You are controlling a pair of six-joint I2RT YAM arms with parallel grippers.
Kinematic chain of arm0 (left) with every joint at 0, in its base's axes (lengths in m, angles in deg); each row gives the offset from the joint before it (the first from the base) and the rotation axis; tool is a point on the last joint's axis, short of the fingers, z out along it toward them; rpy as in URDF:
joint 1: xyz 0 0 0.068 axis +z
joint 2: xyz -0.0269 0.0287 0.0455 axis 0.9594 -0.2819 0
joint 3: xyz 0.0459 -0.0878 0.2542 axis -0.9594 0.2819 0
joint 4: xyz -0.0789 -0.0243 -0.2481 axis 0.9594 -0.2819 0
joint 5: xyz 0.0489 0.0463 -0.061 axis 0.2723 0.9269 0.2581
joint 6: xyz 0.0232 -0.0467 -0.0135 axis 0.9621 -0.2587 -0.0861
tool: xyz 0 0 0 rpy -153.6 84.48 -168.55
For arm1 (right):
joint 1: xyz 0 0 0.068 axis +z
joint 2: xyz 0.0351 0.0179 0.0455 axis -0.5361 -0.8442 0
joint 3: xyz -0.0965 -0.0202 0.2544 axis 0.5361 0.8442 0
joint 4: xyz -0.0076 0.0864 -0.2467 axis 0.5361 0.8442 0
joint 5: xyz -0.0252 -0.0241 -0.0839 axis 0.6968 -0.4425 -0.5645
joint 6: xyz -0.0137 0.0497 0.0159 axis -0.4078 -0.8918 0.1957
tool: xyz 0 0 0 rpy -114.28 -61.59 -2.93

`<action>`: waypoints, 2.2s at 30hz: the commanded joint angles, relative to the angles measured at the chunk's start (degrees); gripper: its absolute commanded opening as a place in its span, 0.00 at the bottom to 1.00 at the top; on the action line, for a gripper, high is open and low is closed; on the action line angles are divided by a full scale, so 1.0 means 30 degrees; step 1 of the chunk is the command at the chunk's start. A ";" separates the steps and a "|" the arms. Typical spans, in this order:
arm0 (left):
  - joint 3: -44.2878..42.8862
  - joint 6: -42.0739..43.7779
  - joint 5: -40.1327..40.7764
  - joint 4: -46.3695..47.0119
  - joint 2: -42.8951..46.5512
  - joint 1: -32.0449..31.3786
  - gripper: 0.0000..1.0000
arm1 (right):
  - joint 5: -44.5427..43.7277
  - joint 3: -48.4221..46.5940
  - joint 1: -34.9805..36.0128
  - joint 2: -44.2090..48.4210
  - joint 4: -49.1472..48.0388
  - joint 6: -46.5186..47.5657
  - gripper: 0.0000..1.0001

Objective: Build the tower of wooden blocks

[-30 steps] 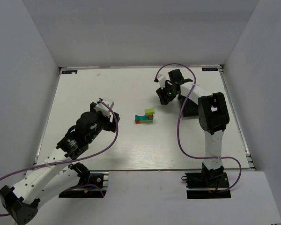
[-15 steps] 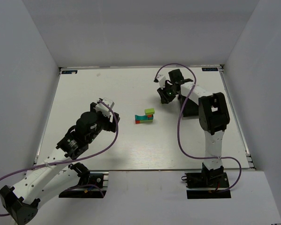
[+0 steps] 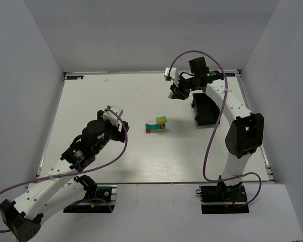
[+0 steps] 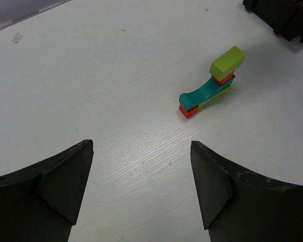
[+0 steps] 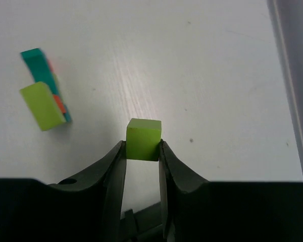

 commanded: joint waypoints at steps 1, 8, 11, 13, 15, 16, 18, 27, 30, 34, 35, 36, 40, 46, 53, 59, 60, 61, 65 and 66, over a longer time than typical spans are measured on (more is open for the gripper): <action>-0.0300 -0.0003 -0.0304 0.0221 0.0084 0.0052 0.88 | 0.3345 -0.0647 0.0660 -0.0161 0.4623 0.3656 0.03; -0.0300 0.0173 -0.0479 0.0221 0.0084 0.0052 0.88 | 0.3559 -0.1233 0.1833 -0.0336 0.6091 0.4983 0.03; -0.0300 0.0173 -0.0479 0.0221 0.0084 0.0052 0.88 | 0.3236 -0.1351 0.2302 -0.0395 0.6033 0.4778 0.03; -0.0300 0.0173 -0.0479 0.0221 0.0084 0.0052 0.88 | 0.2768 -0.1380 0.2595 -0.0628 0.6237 0.4777 0.03; -0.0300 0.0173 -0.0479 0.0221 0.0084 0.0052 0.88 | 0.2389 -0.1555 0.2829 -0.0922 0.6412 0.4835 0.03; -0.0300 0.0173 -0.0479 0.0221 0.0084 0.0052 0.88 | 0.2357 -0.1701 0.2947 -0.1126 0.6646 0.4836 0.03; -0.0300 0.0173 -0.0479 0.0221 0.0084 0.0052 0.88 | 0.2123 -0.1848 0.3210 -0.1420 0.6881 0.4923 0.03; -0.0300 0.0173 -0.0653 0.0221 0.0084 0.0052 0.88 | 0.1038 -0.1849 0.3826 -0.2065 0.6853 0.4982 0.03; -0.0300 0.0173 -0.0655 0.0221 0.0084 0.0052 0.88 | 0.1008 -0.1878 0.3943 -0.2124 0.6911 0.5011 0.03; -0.0300 0.0173 -0.0655 0.0221 0.0084 0.0052 0.88 | 0.0659 -0.1878 0.4060 -0.2182 0.6912 0.5127 0.03; -0.0300 0.0173 -0.0655 0.0221 0.0084 0.0052 0.88 | 0.0628 -0.1878 0.4061 -0.2182 0.6970 0.5158 0.03; -0.0300 0.0173 -0.0655 0.0221 0.0084 0.0052 0.88 | 0.0570 -0.1849 0.4119 -0.2182 0.7058 0.5158 0.03; -0.0300 0.0173 -0.0655 0.0221 0.0084 0.0052 0.88 | 0.0452 -0.1849 0.4149 -0.2387 0.7322 0.5450 0.03; -0.0300 0.0173 -0.0655 0.0221 0.0084 0.0052 0.88 | 0.0364 -0.1966 0.4178 -0.2504 0.7731 0.5714 0.03; -0.0300 0.0173 -0.0655 0.0221 0.0084 0.0052 0.88 | 0.0365 -0.1937 0.4207 -0.2563 0.7820 0.5715 0.03; -0.0300 0.0173 -0.0655 0.0221 0.0084 0.0052 0.88 | 0.0365 -0.1966 0.4178 -0.2593 0.7762 0.5714 0.03; -0.0300 0.0173 -0.0655 0.0221 0.0084 0.0052 0.88 | 0.0335 -0.1937 0.4178 -0.2622 0.7733 0.5686 0.03; -0.0300 0.0173 -0.0655 0.0221 0.0084 0.0052 0.88 | 0.0335 -0.1966 0.4178 -0.2651 0.7761 0.5685 0.04; -0.0300 0.0173 -0.0655 0.0221 0.0084 0.0052 0.88 | 0.0364 -0.1995 0.4178 -0.2651 0.7673 0.5744 0.04; -0.0300 0.0173 -0.0655 0.0221 0.0084 0.0052 0.88 | 0.0364 -0.2024 0.4178 -0.2622 0.7616 0.5744 0.04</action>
